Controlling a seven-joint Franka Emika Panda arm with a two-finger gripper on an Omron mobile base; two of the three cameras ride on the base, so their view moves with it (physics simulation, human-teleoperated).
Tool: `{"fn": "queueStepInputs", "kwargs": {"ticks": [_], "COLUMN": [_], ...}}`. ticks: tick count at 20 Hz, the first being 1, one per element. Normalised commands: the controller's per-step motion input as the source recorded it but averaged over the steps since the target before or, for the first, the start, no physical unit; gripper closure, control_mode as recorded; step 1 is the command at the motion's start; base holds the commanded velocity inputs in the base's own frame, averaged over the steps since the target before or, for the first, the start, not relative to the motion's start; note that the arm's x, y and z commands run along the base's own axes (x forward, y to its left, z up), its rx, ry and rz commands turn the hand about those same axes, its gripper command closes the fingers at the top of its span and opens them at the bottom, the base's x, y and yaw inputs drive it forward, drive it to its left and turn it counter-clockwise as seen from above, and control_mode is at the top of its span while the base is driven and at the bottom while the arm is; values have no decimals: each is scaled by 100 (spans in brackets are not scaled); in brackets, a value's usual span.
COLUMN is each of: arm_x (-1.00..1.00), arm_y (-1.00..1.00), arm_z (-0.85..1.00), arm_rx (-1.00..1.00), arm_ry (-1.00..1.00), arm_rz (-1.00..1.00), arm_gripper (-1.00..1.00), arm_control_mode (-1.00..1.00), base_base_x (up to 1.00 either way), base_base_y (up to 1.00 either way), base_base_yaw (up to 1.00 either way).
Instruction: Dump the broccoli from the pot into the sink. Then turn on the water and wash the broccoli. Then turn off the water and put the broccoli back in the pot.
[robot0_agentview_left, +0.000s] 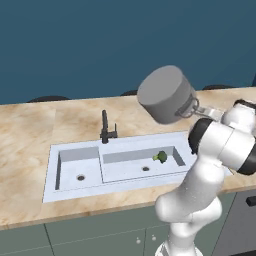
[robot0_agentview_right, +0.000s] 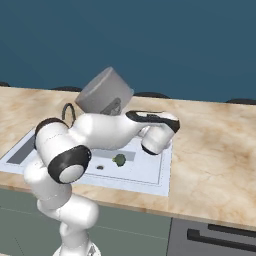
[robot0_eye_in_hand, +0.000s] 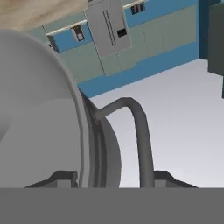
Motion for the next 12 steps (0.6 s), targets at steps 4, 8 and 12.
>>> {"fn": "queueStepInputs", "kwargs": {"ticks": [4, 8, 12], "arm_x": [-92, -88, -57], "arm_y": [32, 59, 84], "arm_z": [47, 28, 19], "arm_rx": [-28, -36, -37], "arm_ry": [-25, -34, -39], "arm_rz": [-3, 0, 0], "arm_gripper": [100, 100, 100], "arm_control_mode": [-100, -100, -100], "base_base_x": [0, 0, 0], "base_base_y": [0, 0, 0], "base_base_yaw": [0, 0, 0]}}
